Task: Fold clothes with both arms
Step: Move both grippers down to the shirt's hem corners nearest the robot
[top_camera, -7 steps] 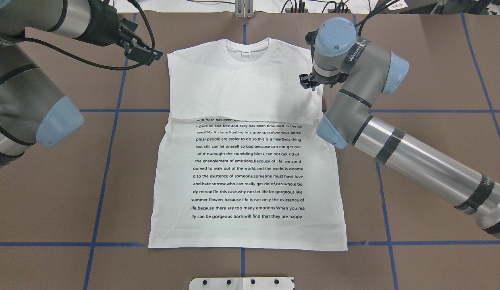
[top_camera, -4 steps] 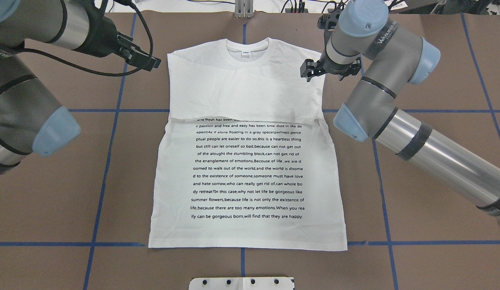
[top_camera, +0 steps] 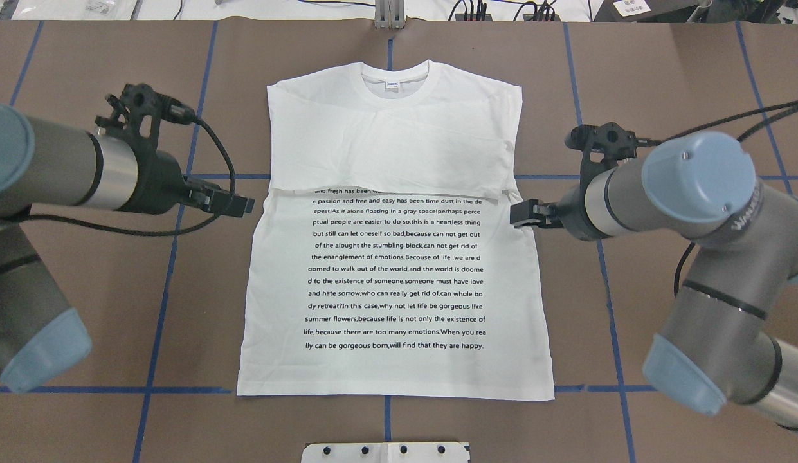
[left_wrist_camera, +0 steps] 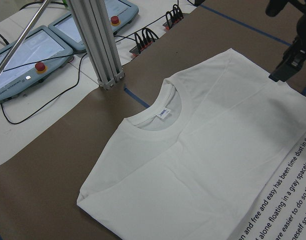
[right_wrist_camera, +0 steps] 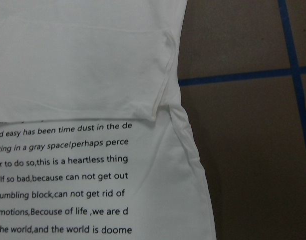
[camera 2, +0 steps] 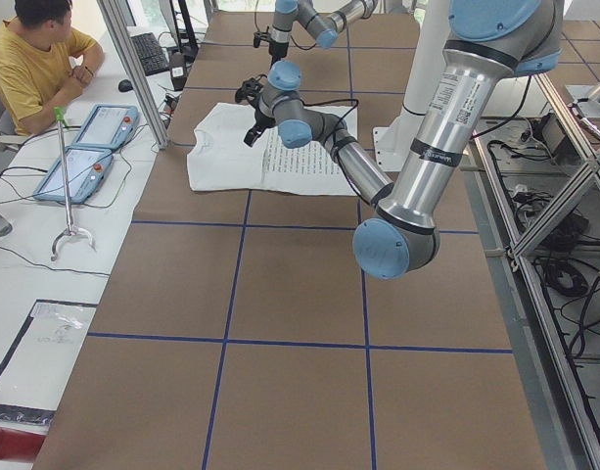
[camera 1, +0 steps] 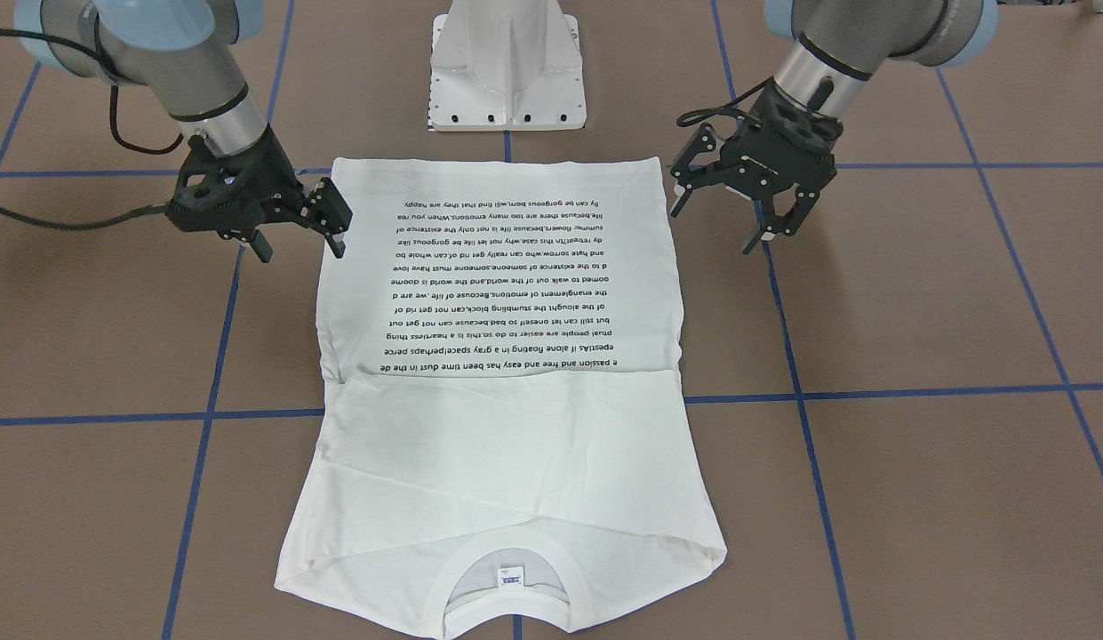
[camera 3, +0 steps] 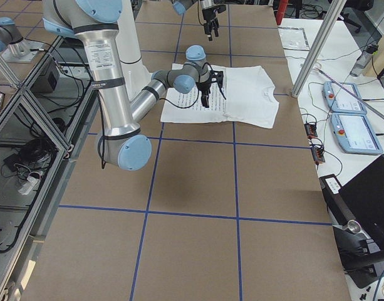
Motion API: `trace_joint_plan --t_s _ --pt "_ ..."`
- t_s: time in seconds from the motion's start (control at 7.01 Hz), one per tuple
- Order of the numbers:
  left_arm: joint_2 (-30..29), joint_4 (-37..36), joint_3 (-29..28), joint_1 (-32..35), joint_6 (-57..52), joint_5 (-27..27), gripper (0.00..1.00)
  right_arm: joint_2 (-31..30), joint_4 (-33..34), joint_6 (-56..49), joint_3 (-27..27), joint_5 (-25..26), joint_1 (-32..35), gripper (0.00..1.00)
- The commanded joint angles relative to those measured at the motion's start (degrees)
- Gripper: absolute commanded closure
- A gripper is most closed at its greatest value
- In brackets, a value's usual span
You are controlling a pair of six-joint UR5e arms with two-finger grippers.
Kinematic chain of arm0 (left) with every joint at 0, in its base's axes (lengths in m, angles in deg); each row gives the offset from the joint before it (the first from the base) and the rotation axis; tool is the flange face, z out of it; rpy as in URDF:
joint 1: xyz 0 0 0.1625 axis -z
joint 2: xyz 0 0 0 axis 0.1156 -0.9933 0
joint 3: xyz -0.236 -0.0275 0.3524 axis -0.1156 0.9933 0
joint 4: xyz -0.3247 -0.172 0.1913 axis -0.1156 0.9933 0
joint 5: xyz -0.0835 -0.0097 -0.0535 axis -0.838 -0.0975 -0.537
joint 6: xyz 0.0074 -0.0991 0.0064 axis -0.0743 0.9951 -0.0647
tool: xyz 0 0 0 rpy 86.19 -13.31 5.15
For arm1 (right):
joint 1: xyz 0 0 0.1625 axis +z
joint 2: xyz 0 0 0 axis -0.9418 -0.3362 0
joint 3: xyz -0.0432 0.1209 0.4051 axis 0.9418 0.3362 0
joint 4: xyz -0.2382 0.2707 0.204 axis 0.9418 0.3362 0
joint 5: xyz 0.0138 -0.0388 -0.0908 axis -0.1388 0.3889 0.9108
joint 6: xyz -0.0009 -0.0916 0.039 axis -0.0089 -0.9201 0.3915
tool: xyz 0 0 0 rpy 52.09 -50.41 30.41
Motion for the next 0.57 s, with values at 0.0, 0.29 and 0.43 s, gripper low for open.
trace_joint_plan --t_s 0.0,0.29,0.43 --pt "6.08 1.09 3.53 -12.49 13.88 6.8 0.0 -6.83 -0.3 9.5 -8.09 8.83 -12.29 0.0" --pt "16.78 12.38 3.62 -26.37 27.24 18.46 0.0 -11.17 -0.39 13.92 -10.84 17.89 -21.28 0.0" --pt "18.4 12.35 3.28 -31.65 31.03 22.08 0.0 -11.17 -0.39 13.93 -10.84 18.01 -21.74 0.0"
